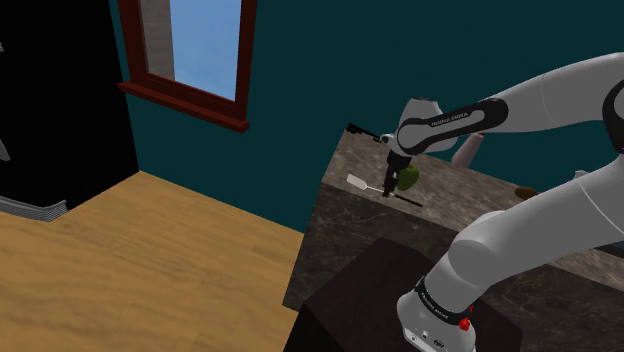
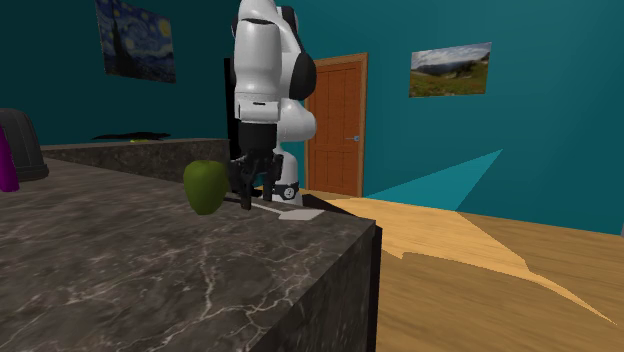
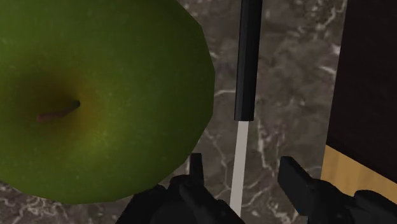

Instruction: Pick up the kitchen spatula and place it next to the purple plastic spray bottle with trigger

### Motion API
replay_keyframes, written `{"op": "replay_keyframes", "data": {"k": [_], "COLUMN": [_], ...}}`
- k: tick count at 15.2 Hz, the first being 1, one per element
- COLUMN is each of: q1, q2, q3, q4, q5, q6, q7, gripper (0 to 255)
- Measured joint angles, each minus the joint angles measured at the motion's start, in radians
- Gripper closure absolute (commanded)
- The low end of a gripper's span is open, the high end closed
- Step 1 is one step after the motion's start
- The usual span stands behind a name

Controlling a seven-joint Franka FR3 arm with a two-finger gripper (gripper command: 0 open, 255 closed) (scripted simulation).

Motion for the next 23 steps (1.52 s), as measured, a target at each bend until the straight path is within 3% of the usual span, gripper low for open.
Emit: {"op": "replay_keyframes", "data": {"k": [10,23], "q1": [0.000,-0.002], "q2": [-0.005,-0.118], "q3": [0.001,0.038], "q4": [0.003,0.097], "q5": [0.000,0.014], "q6": [-0.008,-0.214], "q7": [0.000,-0.002], "gripper": [255,255]}}
